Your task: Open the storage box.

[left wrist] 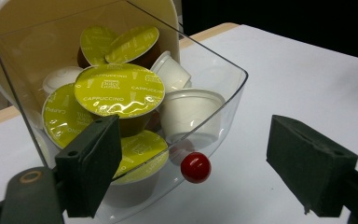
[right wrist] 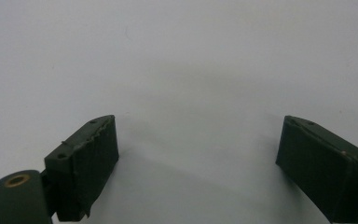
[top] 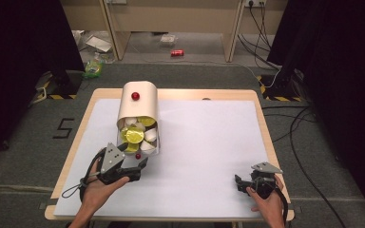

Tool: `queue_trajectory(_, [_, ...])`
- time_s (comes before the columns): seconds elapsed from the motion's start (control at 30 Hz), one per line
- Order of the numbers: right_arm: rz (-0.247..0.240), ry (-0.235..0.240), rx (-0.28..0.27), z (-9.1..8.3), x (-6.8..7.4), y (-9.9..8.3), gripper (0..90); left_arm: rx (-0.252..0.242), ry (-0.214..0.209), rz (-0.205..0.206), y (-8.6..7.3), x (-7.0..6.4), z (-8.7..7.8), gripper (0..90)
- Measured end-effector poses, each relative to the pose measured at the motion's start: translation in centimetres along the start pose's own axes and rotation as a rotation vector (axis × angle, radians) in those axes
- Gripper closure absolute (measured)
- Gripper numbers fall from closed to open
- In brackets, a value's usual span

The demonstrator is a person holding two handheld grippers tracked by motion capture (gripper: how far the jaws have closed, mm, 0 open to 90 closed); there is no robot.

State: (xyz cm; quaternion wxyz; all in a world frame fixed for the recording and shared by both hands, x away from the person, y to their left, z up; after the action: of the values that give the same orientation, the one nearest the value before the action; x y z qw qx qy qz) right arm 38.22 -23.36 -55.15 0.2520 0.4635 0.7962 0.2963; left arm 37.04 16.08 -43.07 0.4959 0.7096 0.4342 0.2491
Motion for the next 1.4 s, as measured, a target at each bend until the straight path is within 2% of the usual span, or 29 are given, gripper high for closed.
queue_trajectory(0.77, [0.000,0.000,0.000,0.0,0.0,0.0,12.9,0.004,-0.022,-0.025,-0.6,-0.4,-0.6,17.7])
queue_trajectory(1.1, [0.001,0.000,0.000,0.0,0.0,0.0,12.9,-0.014,-0.016,-0.056,-0.2,0.2,-0.6,18.6])
queue_trajectory(1.23, [0.001,0.000,0.000,0.0,0.0,0.0,12.9,-0.036,-0.012,-0.058,0.4,0.4,-0.8,18.7])
queue_trajectory(1.4, [0.001,0.000,0.000,0.0,0.0,0.0,12.9,-0.041,-0.001,-0.055,0.8,0.6,-0.8,18.7])
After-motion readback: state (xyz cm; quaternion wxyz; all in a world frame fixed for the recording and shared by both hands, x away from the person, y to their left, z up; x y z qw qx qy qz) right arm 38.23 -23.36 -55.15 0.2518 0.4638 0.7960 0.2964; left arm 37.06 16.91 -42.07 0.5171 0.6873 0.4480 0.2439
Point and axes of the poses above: each handheld gripper's, and its own axes: z roughly forward along the jaws, y roughly out of its top, x roughly to its left, the point moved 8 cm from there along z, roughly forward along the jaws, and after that the axes turned 10 degrees about -z, right-handed, at the moved point
